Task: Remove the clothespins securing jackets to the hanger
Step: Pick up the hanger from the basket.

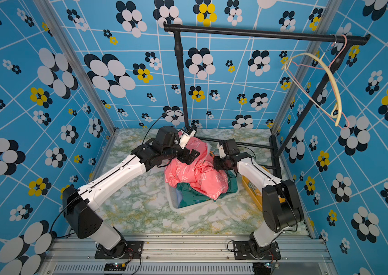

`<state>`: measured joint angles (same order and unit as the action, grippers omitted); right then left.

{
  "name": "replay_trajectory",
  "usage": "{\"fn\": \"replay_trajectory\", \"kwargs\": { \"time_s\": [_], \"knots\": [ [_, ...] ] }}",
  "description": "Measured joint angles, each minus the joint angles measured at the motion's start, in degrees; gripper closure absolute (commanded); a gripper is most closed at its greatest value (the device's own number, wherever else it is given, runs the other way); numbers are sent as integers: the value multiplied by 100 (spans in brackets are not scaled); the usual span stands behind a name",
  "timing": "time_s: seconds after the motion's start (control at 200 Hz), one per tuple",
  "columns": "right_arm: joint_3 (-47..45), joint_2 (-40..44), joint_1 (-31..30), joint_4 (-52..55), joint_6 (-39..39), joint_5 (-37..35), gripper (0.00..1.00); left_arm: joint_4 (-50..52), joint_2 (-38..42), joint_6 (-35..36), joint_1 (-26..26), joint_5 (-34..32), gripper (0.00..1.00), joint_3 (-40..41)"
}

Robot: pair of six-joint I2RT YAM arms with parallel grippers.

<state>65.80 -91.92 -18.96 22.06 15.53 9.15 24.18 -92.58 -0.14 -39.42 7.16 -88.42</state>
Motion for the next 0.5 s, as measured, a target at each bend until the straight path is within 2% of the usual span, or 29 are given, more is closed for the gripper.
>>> {"fn": "replay_trajectory", "kwargs": {
  "time_s": [0.155,0.33,0.5],
  "knots": [
    [-125,896,-286,0,-308,-752,98,0,0,20,0,-42,9,0],
    [-393,2267,-914,-413,-1287,-1215,97,-24,0,20,0,-50,9,-9],
    [-439,2872,-1198,-448,-2149,-1694,97,-149,203,-37,-9,271,9,0]
  ]
}}
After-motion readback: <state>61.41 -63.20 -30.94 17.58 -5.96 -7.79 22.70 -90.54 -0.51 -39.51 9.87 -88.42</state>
